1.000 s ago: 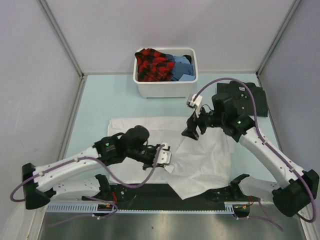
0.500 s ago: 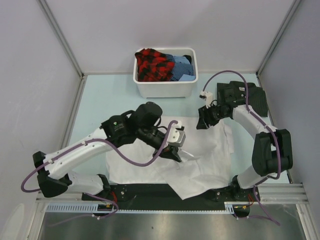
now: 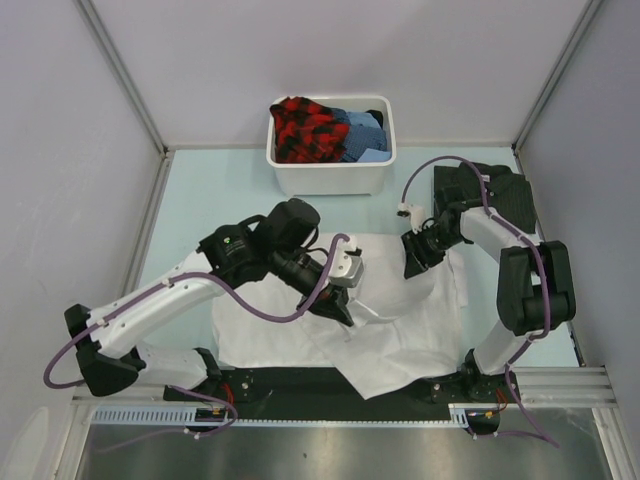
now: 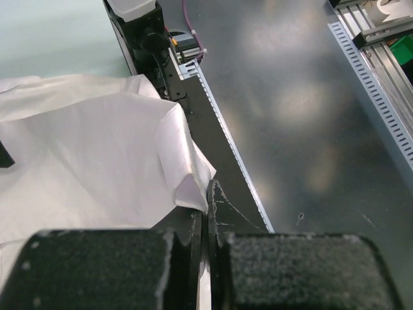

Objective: Fold and stack the long sleeve shirts
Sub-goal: Fold the shirt

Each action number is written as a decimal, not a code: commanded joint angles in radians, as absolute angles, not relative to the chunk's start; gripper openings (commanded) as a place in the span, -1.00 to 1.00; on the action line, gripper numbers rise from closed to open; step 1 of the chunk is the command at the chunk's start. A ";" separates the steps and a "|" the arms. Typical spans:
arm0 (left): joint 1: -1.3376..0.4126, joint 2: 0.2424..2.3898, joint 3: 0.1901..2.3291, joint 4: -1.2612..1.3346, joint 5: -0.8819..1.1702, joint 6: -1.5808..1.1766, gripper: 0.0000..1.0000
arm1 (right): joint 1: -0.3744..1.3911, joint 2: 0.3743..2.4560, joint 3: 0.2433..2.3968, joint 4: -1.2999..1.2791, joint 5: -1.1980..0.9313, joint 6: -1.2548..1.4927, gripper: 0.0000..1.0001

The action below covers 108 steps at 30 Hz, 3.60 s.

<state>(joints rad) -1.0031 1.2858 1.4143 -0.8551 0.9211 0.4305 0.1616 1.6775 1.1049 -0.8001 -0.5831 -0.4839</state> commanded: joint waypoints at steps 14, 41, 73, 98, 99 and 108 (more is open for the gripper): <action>-1.017 1.212 1.497 -1.184 0.989 0.825 -1.00 | -0.130 1.667 1.301 -0.813 -0.594 -0.339 0.06; -1.035 1.262 1.539 -1.238 0.979 0.810 -1.00 | -0.196 1.950 1.399 -0.664 -0.755 -0.138 -0.49; -0.428 1.341 1.168 -0.772 0.928 0.371 -1.00 | -0.172 1.694 1.253 -0.887 -0.583 -0.293 -0.26; 0.083 1.701 0.948 -0.517 0.825 0.187 -0.85 | 0.008 1.859 1.402 -0.862 -0.499 -0.436 -0.32; 0.084 1.709 0.957 -0.535 0.822 0.195 -0.75 | 0.008 1.859 1.417 -0.868 -0.499 -0.440 -0.32; 0.149 1.635 1.207 -0.847 0.695 0.597 0.11 | -0.064 1.873 1.601 -0.934 -0.497 -0.596 -0.13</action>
